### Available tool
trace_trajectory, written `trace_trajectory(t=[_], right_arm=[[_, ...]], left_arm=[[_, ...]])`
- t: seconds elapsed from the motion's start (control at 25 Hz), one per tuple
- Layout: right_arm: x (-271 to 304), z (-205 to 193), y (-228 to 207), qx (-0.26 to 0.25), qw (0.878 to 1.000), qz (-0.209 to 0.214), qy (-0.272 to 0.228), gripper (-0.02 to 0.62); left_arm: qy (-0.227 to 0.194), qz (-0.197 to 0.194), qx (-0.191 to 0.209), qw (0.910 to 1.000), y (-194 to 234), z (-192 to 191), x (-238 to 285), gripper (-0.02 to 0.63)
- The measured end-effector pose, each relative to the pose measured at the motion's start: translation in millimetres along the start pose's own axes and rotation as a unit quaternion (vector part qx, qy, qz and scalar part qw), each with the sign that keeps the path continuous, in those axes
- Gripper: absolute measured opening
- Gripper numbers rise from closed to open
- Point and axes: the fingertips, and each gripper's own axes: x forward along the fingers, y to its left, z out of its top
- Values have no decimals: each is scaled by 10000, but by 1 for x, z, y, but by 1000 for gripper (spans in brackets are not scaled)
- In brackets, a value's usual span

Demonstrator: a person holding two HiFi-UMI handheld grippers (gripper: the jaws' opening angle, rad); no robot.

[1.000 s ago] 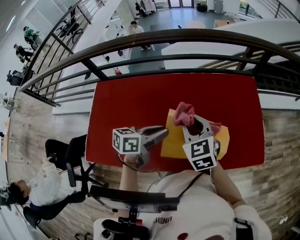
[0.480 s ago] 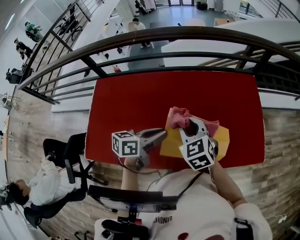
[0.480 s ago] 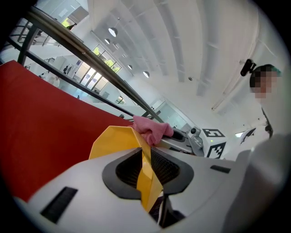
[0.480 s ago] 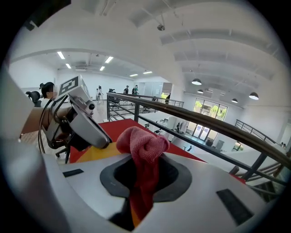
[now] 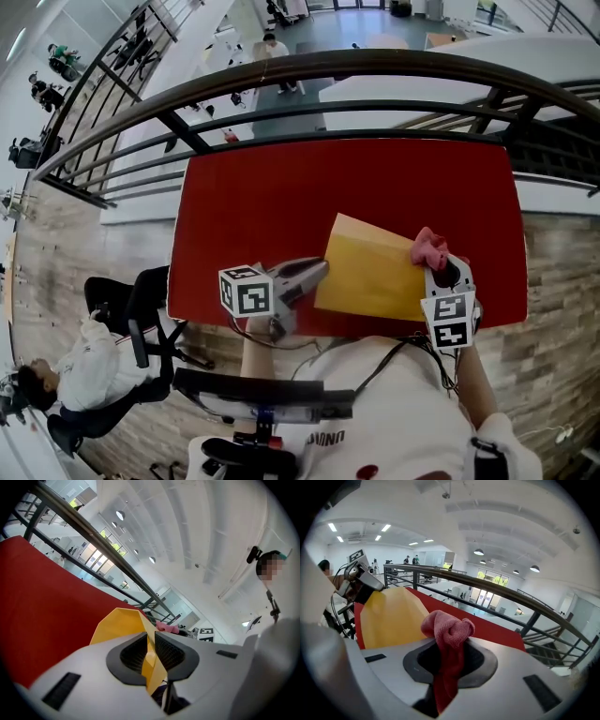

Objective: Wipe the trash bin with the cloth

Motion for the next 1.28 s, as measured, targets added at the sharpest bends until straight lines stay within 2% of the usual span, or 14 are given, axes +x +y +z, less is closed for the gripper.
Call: trace_trajectory(t=[0.2,0.4,0.52,0.64,0.72,0.84,1.04,1.28], right_arm=[[-8,-23,-25,235,9989,-372,174,61],[-8,-24,-23,60,9989,-456,104,61],[-7,-23,-24,55,9990,-447,79,61],[-5,-22,-25,77,9990,-442,63,61],[-5,-22,-26,85,9989,-459,71,61],[-4,-24,-27,140,9987,-474,102,61],[-2,-23,-30,216,9984,-514,92,61],[4,20,-35,230,9970,-625,-401,61]], left_arm=[[-22,-138,-96,9999,-1,-2,-3,51],[240,-55,447,9987,0,5,1,52],[506,-55,508,9974,7,14,11,58],[892,-257,595,9939,8,18,25,69],[1017,-447,491,9926,9,21,33,69],[808,-625,263,9944,11,28,40,69],[-57,-620,137,9980,12,44,47,59],[-837,-478,226,9951,14,60,42,44]])
